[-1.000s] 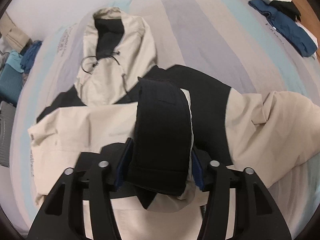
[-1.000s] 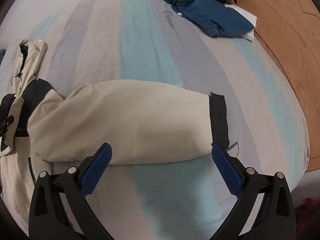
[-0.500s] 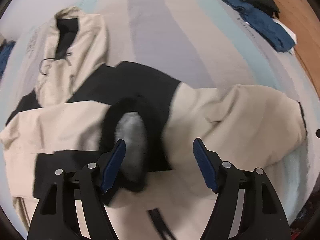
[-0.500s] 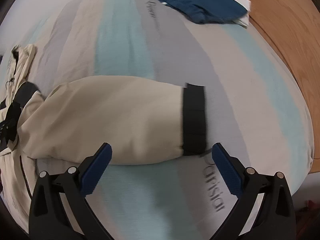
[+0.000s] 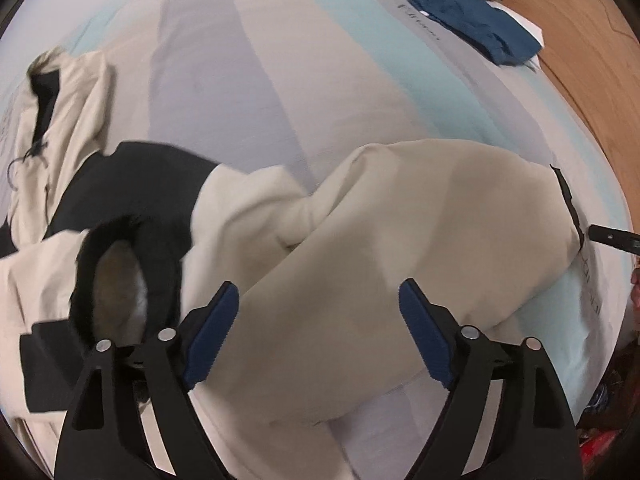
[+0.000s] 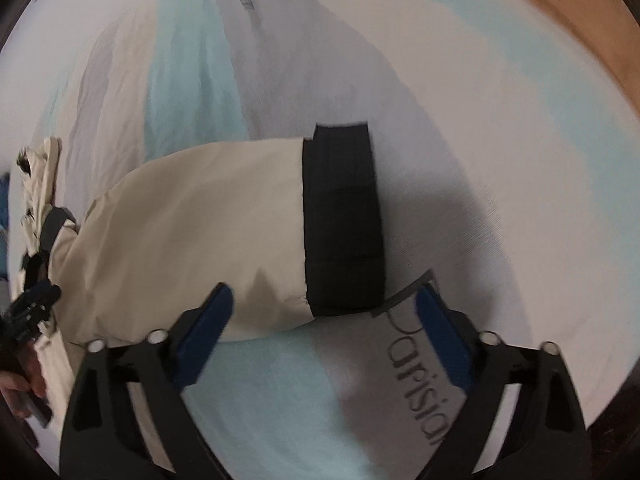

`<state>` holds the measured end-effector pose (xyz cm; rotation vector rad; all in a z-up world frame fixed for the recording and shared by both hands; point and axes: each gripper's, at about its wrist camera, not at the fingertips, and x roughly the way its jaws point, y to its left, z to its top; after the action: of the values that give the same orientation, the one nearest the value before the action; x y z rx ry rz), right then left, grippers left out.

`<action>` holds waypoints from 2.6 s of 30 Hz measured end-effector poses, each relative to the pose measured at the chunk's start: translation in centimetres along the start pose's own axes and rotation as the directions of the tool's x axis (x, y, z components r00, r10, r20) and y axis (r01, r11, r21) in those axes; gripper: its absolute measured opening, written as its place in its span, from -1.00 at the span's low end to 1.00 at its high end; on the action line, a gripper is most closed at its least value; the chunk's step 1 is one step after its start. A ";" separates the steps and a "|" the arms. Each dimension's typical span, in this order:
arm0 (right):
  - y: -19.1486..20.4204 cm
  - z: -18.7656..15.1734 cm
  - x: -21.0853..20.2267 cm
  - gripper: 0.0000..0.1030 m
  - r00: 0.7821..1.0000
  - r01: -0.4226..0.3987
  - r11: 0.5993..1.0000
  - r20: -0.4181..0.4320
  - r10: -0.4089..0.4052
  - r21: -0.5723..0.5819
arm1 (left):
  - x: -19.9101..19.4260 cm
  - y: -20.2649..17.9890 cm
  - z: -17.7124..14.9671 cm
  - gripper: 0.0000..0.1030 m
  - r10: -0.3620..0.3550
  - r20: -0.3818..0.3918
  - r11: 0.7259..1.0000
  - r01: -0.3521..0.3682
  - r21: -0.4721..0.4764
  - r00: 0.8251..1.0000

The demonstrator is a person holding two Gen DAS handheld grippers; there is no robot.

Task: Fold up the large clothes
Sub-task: 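Move the right tool to the other sleeve's black cuff and grasp it, then carry the cuff with the right tool across the jacket body and release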

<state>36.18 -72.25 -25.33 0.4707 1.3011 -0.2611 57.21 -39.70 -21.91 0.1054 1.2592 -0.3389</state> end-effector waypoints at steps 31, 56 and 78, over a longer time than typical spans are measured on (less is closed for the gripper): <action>0.9 0.2 -0.6 -0.01 0.999 -0.001 1.000 0.035 0.000 0.009 | -5.2 6.6 -3.6 0.88 0.038 0.094 0.997 -0.032 -0.066 0.995; 30.6 -4.5 -8.7 -0.03 0.983 -0.092 0.949 0.125 0.135 -0.301 | -14.9 20.9 -10.8 0.88 0.212 0.157 0.967 -0.183 -0.179 0.965; 58.2 -13.9 -5.8 -0.03 0.979 -0.118 0.887 0.097 0.179 -0.446 | -23.5 41.5 -23.5 0.88 0.241 0.149 0.914 -0.173 -0.368 0.959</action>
<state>48.47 -15.02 -11.57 0.1610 1.1395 0.1306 42.24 10.22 -11.39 -0.0984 1.0871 0.0645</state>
